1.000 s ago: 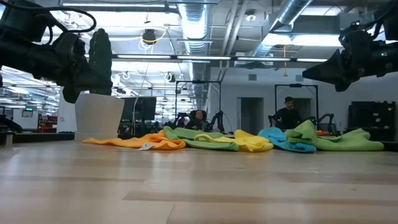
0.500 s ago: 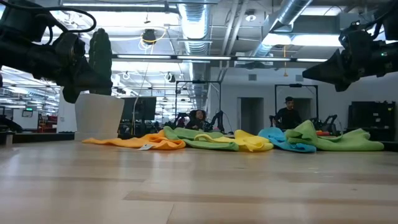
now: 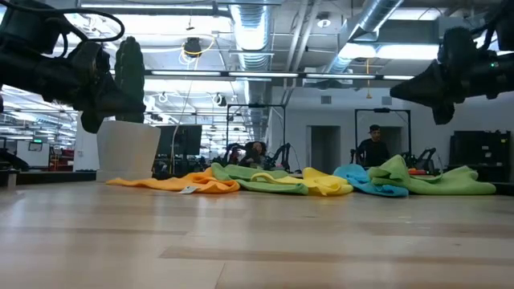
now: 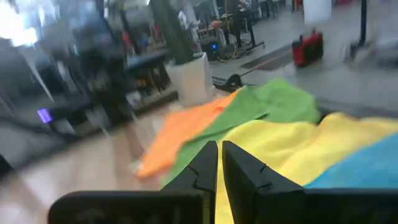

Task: Fold microfiber towels
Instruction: Fold the right green microfiber towel

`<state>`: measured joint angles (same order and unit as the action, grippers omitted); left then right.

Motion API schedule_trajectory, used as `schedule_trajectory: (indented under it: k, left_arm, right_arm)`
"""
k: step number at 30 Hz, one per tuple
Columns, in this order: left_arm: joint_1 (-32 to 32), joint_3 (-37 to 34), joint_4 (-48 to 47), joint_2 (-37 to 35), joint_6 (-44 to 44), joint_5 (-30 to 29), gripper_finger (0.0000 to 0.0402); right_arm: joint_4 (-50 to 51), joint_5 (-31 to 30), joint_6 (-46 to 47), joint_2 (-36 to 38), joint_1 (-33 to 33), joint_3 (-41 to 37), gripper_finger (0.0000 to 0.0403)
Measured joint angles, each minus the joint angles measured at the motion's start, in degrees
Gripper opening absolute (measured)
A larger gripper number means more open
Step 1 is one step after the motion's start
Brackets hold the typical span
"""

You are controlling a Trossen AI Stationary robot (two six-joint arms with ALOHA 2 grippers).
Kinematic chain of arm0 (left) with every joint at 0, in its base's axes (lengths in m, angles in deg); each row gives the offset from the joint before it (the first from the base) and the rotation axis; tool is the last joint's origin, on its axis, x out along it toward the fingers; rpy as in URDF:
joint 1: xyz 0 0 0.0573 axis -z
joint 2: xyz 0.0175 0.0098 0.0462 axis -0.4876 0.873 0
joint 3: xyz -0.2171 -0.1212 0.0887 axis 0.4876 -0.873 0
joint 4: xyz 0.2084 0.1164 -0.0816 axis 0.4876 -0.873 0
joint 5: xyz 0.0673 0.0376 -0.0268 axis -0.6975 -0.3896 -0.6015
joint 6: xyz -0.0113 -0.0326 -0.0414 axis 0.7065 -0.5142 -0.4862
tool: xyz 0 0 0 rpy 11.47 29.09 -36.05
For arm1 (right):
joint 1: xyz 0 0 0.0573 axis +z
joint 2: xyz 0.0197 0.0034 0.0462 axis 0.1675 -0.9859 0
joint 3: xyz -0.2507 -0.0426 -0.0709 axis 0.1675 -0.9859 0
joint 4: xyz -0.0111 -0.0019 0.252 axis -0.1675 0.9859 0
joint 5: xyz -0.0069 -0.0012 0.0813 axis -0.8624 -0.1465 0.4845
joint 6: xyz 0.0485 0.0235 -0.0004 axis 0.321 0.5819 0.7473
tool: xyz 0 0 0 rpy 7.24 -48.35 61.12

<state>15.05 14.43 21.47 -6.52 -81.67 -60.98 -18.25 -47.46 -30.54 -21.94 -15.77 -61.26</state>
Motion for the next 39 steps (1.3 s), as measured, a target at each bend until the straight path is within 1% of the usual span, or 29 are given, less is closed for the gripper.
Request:
schedule_trajectory:
  k: [2,7,10,13,20,22,25,27,30,35,37,39]
  left_arm:
    - [0.0,0.0,0.4,0.0,0.0,-1.4,0.0]
    - [0.0,0.0,0.8,0.0,-1.4,-5.3,0.0]
    - [0.0,0.0,1.1,0.0,-0.8,-7.3,0.0]
    - [0.0,0.0,2.4,0.0,-1.2,-9.0,0.0]
    - [0.0,0.0,9.9,0.0,-5.5,-15.2,0.0]
    - [0.0,0.0,10.5,0.0,-5.4,-18.4,0.0]
    - [0.0,0.0,11.0,0.0,-5.1,-24.8,0.0]
    - [0.0,0.0,11.6,0.0,-4.4,-26.5,0.0001]
    - [0.0,0.0,14.4,0.0,-2.4,-22.9,0.0015]
    - [0.0,0.0,22.8,0.0,-2.3,-16.7,0.0064]
    - [0.0,0.1,26.4,0.0,-2.6,-12.9,0.009]
    - [0.0,0.1,28.7,0.0,-3.6,-9.8,0.0114]
  right_arm:
    - [-1.5,-1.0,3.1,0.0,-0.2,0.0,0.0049]
    - [-5.8,-2.0,3.6,0.0,-0.5,0.0,0.0049]
    - [-5.9,-2.4,3.6,0.0,-0.7,0.0,0.0049]
    - [-6.3,-5.3,3.5,0.0,-1.4,0.0,0.0049]
    - [-11.9,-6.9,-5.5,0.0,-2.8,0.6,0.0055]
    - [-10.0,-8.2,-8.5,-0.3,-3.1,2.3,0.0062]
    - [-5.2,-10.4,-12.2,-2.6,-3.4,6.3,0.008]
    - [-2.7,-11.6,-14.8,-5.2,-3.4,9.0,0.0097]
    - [-1.3,-14.4,-19.0,-10.3,-3.4,12.9,0.0127]
    - [-0.1,-23.7,-22.7,-18.5,-3.4,17.6,0.0171]
    - [4.3,-29.5,-21.3,-21.5,-3.4,19.7,0.0181]
    - [11.7,-33.3,-17.2,-24.6,-3.6,22.0,0.0186]
